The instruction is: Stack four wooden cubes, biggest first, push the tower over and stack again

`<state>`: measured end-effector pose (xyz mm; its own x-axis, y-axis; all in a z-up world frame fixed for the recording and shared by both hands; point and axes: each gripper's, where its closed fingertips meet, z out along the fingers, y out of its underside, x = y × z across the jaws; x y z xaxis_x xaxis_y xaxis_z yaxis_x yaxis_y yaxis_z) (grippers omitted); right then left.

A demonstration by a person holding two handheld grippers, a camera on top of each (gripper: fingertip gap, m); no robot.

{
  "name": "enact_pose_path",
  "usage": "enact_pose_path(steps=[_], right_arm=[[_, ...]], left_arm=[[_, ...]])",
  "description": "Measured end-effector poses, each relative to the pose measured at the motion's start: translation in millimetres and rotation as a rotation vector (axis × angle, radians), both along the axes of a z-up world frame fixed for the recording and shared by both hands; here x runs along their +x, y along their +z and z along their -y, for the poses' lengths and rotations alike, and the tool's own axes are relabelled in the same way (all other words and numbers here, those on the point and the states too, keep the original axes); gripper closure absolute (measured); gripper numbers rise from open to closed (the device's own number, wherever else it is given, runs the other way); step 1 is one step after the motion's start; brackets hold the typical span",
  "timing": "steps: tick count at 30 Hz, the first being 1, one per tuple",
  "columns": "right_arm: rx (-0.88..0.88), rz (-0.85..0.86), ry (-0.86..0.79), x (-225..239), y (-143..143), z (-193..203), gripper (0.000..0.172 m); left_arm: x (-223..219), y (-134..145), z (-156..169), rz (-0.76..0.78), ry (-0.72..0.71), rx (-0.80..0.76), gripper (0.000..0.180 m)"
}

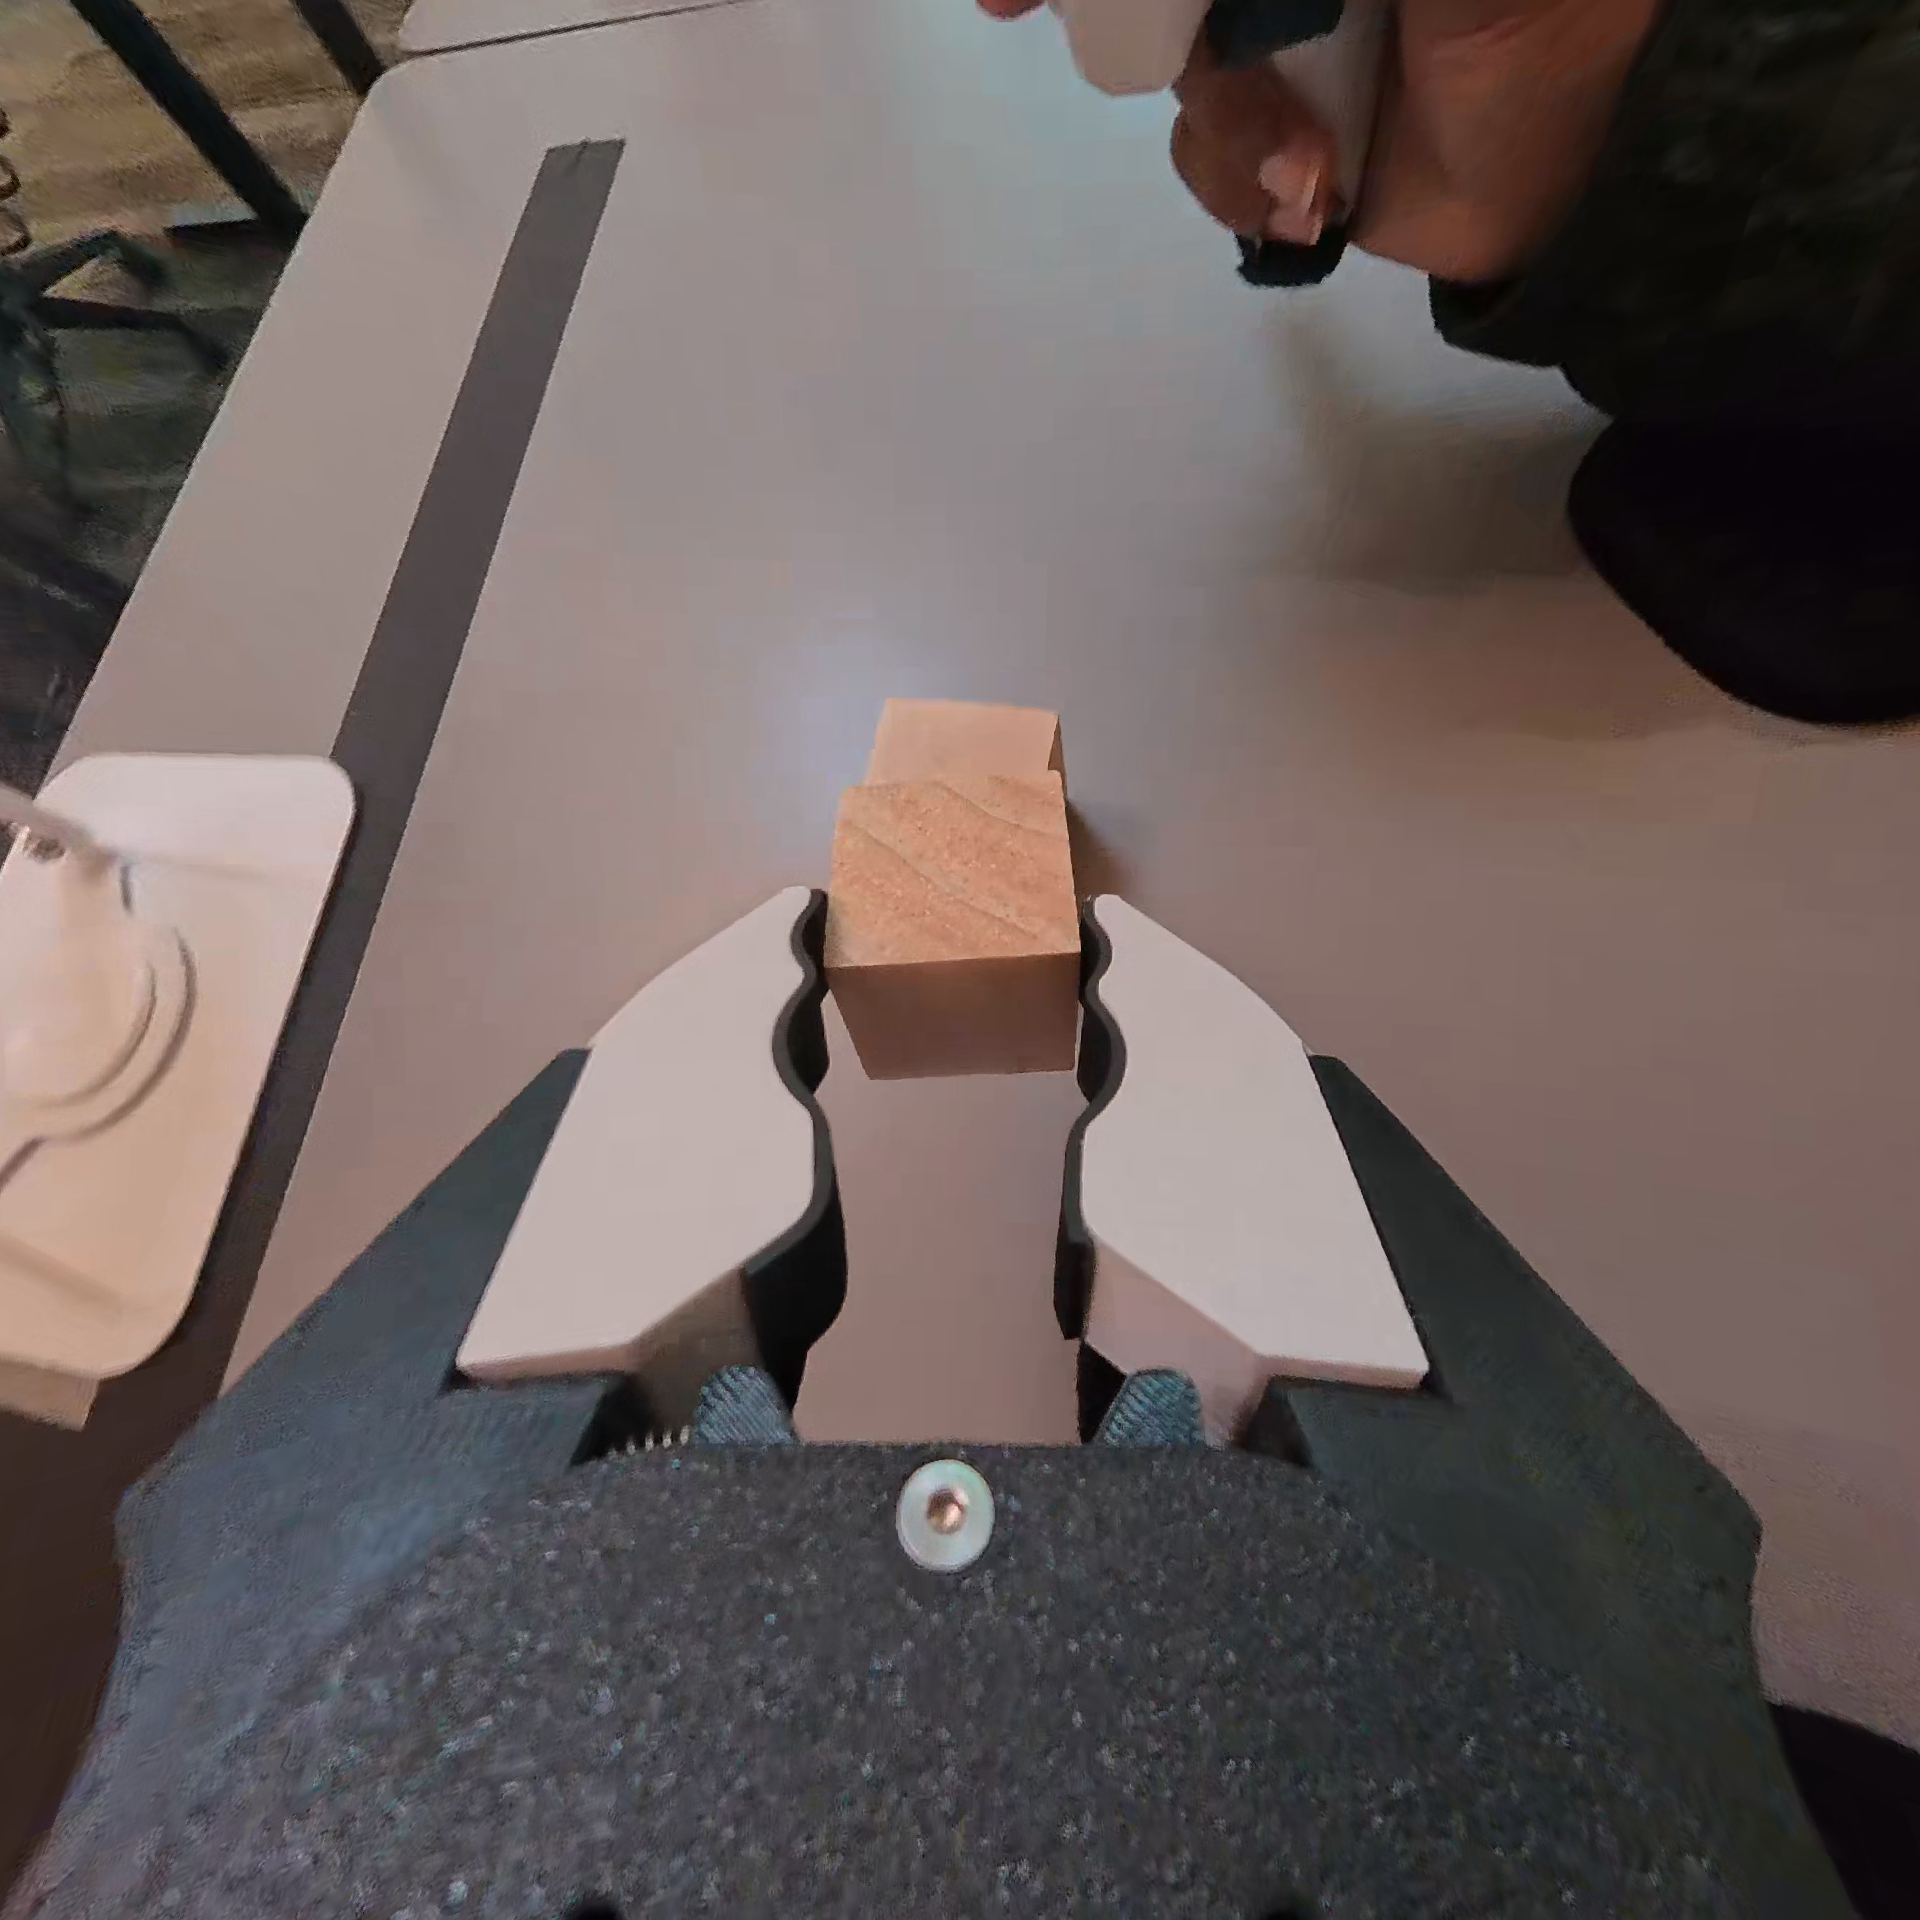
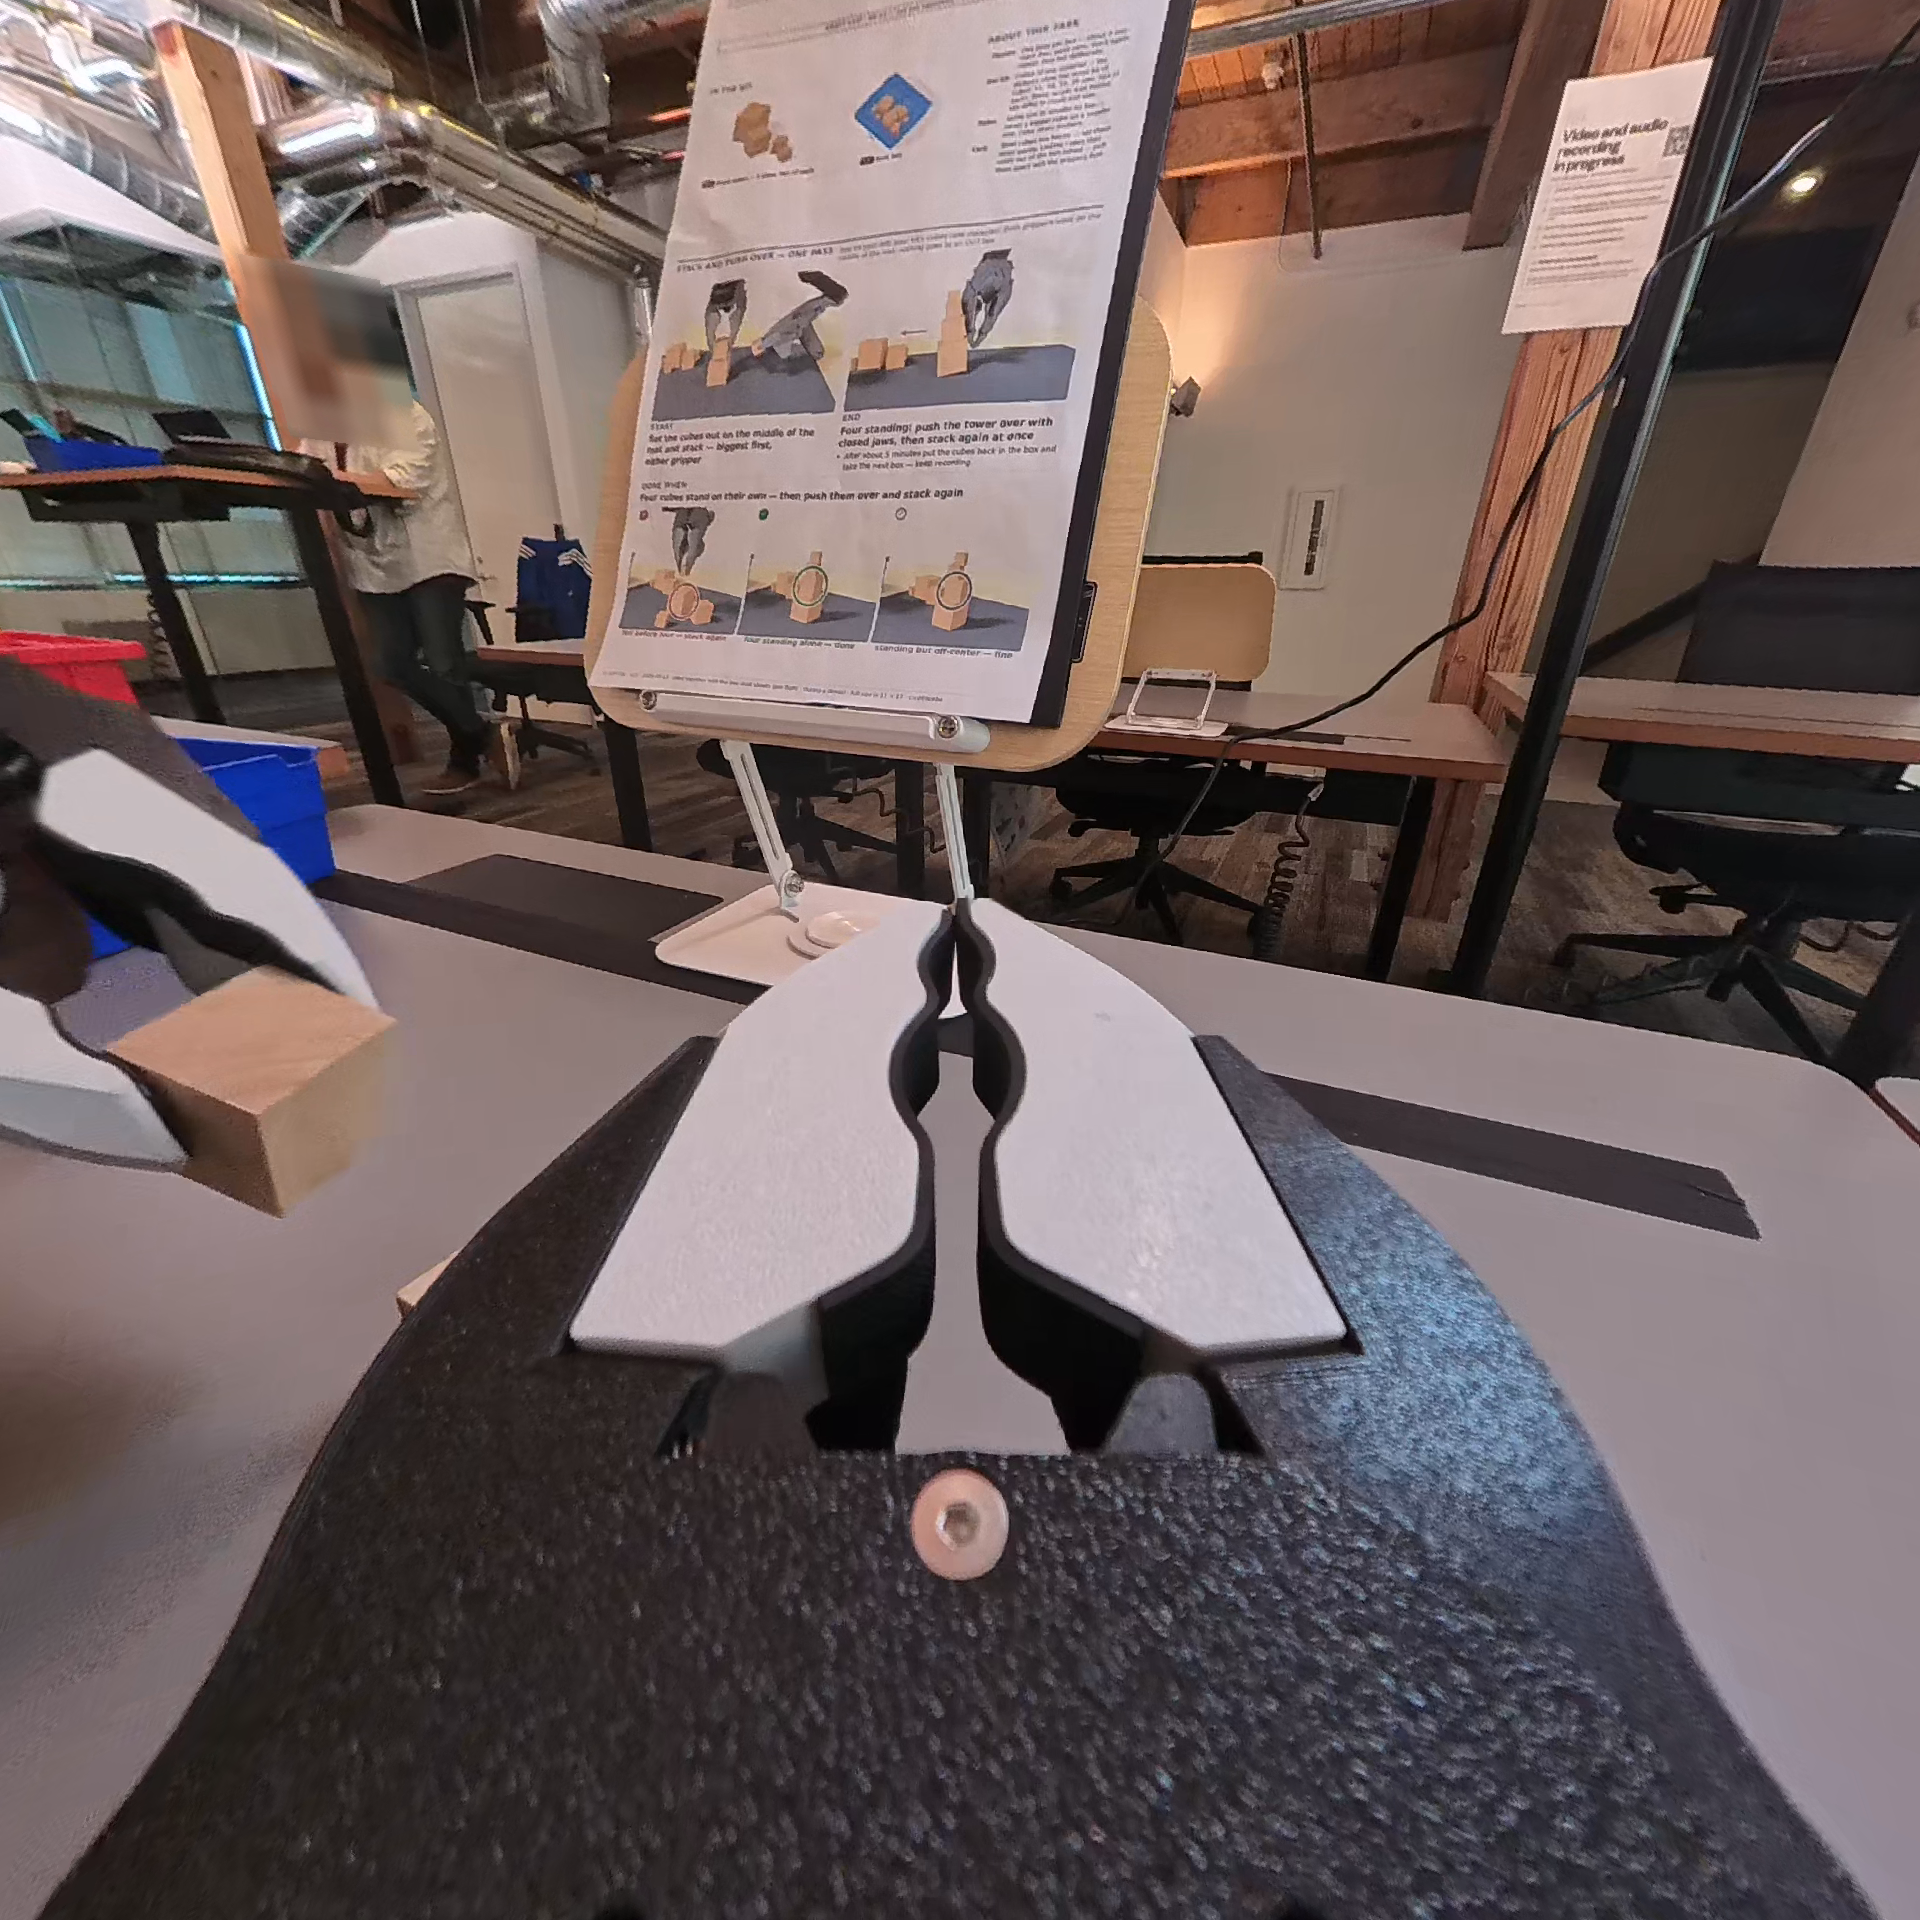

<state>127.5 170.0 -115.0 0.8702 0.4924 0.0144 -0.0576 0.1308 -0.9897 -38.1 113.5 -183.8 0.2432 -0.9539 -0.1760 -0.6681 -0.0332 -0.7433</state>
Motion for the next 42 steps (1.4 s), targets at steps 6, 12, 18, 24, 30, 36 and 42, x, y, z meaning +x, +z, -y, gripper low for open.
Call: enact_pose_path(steps=[6, 12, 18, 24, 30, 36, 42], right_arm=[[0.012, 0.008, -0.006, 0.1, 1.7, 0.8, 0.172], [0.009, 0.006, 0.004, -1.7, 2.5, 1.2, 0.172], [-0.008, 0.007, 0.012, -4.1, -1.1, 0.1, 0.172], [-0.014, 0.012, 0.019, -6.1, -2.8, -0.1, 0.172], [-0.021, 0.027, 0.027, -10.4, -5.6, -0.1, 0.172], [-0.019, 0.016, 0.03, -8.4, -2.9, 0.4, 0.172], [-0.025, 0.003, 0.04, -8.5, -1.5, 0.6, 0.172]], left_arm=[[41.6, -13.5, -12.2, -0.052, -0.089, -0.054, 0.135], [46.1, -23.8, -19.6, -0.068, -0.099, -0.088, 0.135], [48.7, -28.0, -21.4, -0.037, -0.099, -0.106, 0.135], [55.9, -28.3, -21.7, -0.001, -0.115, -0.128, 0.135], [65.1, -33.0, -22.5, -0.142, -0.209, -0.18, 0.135], [66.7, -40.9, -23.3, -0.33, -0.283, -0.208, 0.135], [63.5, -47.6, -23.5, -0.387, -0.284, -0.219, 0.13]])
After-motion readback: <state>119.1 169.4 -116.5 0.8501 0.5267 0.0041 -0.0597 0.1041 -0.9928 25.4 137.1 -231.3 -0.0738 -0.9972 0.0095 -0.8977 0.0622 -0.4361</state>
